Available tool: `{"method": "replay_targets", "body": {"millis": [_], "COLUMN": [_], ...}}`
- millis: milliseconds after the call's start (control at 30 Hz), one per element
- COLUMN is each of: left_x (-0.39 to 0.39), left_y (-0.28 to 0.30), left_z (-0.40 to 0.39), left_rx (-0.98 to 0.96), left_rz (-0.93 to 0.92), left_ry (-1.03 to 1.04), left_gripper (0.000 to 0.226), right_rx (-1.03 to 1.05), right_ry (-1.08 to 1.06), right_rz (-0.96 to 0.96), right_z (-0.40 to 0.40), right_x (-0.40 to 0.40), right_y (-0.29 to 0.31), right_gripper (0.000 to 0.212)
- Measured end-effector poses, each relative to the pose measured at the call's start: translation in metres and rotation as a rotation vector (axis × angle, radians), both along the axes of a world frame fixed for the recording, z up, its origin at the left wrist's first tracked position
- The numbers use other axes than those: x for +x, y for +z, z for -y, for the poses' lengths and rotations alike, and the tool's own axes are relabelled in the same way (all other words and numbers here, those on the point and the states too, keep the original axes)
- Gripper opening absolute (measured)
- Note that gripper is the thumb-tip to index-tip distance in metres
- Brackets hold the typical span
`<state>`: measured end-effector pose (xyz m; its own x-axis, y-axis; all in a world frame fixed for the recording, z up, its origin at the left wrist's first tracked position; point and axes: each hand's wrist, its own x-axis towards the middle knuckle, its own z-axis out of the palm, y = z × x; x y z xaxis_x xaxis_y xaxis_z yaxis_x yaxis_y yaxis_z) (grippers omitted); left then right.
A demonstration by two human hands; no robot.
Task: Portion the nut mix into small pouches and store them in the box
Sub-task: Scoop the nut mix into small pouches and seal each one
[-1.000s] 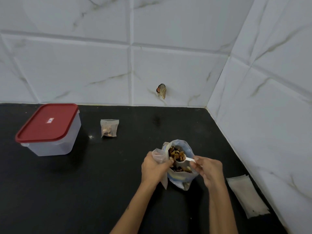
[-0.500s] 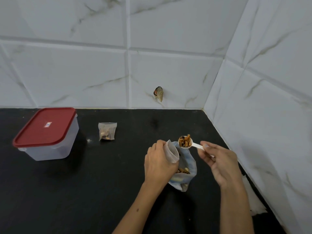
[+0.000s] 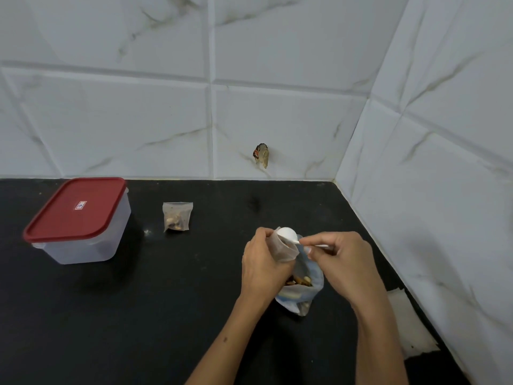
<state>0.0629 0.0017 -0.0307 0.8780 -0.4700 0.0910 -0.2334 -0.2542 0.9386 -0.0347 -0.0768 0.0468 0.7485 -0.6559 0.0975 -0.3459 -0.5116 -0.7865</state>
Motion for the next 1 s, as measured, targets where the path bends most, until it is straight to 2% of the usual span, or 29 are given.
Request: {"method": "replay_targets", "body": {"millis": [133,233,300,400,533,667,800,1000], "left_x": [0.0,0.001,0.002,0.005,0.013,0.019,0.022,0.02], "left_y": [-0.002,-0.002,-0.002,-0.004,-0.011,-0.021,-0.03,-0.044], "left_z": [-0.001,-0.002,-0.004,-0.01,-0.016,-0.018,-0.016,-0.012], "left_rx": [-0.081,-0.123,-0.149,-0.18,-0.152,-0.102,-0.05,-0.102], "left_rz": [-0.027,-0.016,-0.022,-0.082,-0.142,-0.231,-0.338,-0.589], "left_ry": [0.014,0.018,0.026,0.039,0.079,0.116,0.111,0.066], "left_gripper": [0.036,0.034,0.032,0.032,0.035,0.035,0.035,0.035], "right_rx": [0.008,0.069,0.144,0.236,0.315,0.197,0.045,0.009], "right_ry": [-0.002,-0.018,-0.087,-0.185,-0.222,-0.277,-0.306,-0.342], "right_rz": [0.055,0.144,0.243,0.294,0.081,-0.118,-0.15,-0.135], "right_z": [0.001,0.001,0.004,0.014,0.022,0.024,0.023,0.014], "right_x": [0.0,0.001,0.002,0.004,0.012,0.022,0.032,0.042], "right_y": [0.003,0.002,-0.001,-0.011,-0.041,-0.073,-0.091,-0.101], "right_gripper": [0.02,0.03,0.036,0.032,0.026,0.022,0.022,0.025]}}
